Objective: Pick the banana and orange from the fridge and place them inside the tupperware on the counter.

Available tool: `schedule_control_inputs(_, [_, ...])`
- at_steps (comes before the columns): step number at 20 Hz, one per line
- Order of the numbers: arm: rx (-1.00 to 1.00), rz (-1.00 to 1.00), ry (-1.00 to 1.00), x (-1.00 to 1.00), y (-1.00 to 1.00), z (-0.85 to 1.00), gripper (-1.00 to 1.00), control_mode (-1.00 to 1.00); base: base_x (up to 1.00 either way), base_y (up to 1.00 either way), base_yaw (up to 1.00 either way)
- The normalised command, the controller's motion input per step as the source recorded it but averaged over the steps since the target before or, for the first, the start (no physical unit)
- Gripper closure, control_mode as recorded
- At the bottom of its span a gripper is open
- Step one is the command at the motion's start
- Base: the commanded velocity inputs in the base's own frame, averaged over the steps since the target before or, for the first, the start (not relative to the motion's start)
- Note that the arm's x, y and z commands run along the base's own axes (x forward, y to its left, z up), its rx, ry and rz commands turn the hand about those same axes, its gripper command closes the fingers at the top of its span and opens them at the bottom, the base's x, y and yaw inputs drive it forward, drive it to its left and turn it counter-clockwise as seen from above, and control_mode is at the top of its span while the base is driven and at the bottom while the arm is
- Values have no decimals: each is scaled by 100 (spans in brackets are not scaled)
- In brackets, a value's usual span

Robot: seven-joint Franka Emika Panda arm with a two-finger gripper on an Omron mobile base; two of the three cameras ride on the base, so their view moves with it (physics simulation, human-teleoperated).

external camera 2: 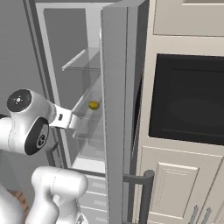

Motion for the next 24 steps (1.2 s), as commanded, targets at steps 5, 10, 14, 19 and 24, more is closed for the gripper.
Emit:
schedule_control_inputs(5, [0,0,-8,33,-2,-20,-100,-100,0,0,0])
schedule_control_inputs(10, [0,0,-7,21,-12,-8,-100,-100,0,0,0])
schedule_control_inputs(14, [0,1,0,31,-3,-1,-100,-100,0,0,0])
schedule_control_inputs(19, [0,4,0,37,-1,0,-100,-100,0,0,0])
schedule_control_inputs(24, [0,6,0,31,-12,-1,-100,-100,0,0,0])
